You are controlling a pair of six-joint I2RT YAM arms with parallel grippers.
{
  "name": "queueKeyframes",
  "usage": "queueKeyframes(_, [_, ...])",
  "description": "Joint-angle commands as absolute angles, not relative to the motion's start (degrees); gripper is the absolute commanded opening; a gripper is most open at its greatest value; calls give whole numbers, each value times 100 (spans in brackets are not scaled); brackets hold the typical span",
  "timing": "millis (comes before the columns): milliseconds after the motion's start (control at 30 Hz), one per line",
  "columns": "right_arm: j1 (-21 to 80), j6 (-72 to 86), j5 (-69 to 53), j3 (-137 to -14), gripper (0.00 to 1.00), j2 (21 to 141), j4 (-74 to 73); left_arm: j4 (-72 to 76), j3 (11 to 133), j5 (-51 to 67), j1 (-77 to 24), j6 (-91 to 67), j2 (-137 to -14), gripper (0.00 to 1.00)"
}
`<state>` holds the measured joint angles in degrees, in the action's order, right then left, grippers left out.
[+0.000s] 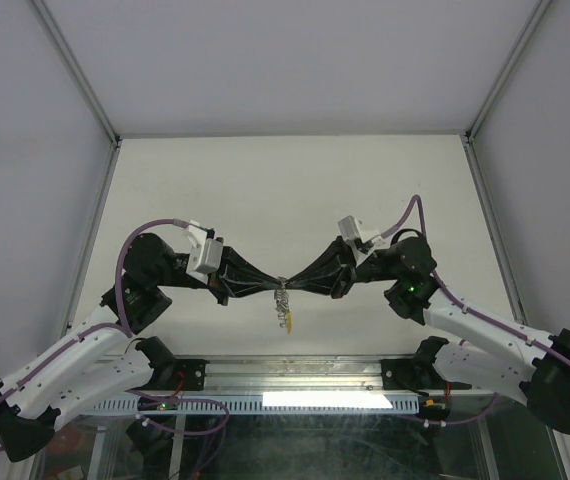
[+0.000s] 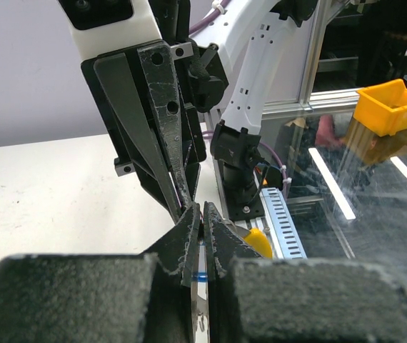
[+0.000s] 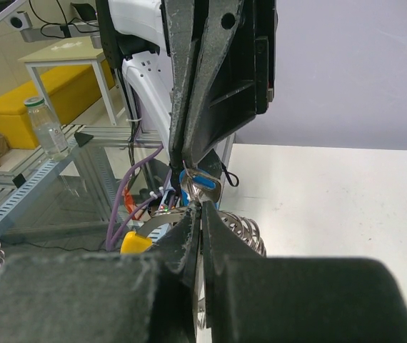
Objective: Put the keys on the keyring
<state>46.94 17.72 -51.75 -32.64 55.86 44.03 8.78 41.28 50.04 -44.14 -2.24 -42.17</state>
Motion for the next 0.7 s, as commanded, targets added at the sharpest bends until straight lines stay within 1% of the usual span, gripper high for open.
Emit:
queueKeyframes(0, [4633, 1902, -4949, -3234, 0, 5407, 4919, 962, 4371, 5203, -4361, -149, -4176, 0])
queueKeyframes(400, [4601, 2143, -4712, -3140, 0, 5348, 5204, 918, 4347, 5192, -4362, -132, -4186, 0])
queueKeyframes(667, [4603, 2273, -4283, -2981, 0, 5220, 5353, 918, 4326, 5155, -4360, -122, -4179, 0])
